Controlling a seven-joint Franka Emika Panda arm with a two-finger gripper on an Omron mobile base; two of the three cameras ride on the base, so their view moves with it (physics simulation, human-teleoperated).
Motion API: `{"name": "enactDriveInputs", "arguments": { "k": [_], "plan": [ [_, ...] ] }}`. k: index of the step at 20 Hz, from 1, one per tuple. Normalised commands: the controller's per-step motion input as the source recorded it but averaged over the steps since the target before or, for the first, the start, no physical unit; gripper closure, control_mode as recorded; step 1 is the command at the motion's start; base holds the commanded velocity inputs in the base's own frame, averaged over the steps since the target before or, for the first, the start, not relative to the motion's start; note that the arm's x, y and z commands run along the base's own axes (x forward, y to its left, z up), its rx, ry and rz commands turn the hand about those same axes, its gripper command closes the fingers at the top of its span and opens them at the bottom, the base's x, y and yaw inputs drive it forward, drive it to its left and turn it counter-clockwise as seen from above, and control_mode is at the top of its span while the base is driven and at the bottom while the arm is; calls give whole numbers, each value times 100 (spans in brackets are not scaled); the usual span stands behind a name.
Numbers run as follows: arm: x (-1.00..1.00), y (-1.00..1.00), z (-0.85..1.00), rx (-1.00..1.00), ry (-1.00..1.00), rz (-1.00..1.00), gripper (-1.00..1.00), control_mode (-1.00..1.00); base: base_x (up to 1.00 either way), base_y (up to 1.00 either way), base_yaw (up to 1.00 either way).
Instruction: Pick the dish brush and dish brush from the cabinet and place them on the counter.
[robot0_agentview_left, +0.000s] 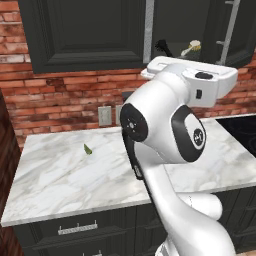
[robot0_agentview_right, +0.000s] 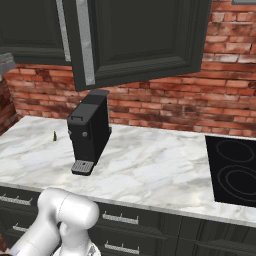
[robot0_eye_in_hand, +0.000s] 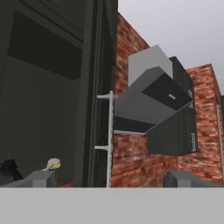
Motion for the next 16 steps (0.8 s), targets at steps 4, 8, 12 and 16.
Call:
{"name": "enactDriveInputs", "arguments": {
  "k": [4,8,12,16],
  "plan": [
    [20,0,-9,0,0,-4,-100,-100,0,0,0],
    [19,0,-10,0,-4,0,-100,-100,0,0,0],
    [18,0,-6,1,-4,0,-100,-100,0,0,0],
    [21,-5,-6,1,0,0,-100,-100,0,0,0]
  ]
}}
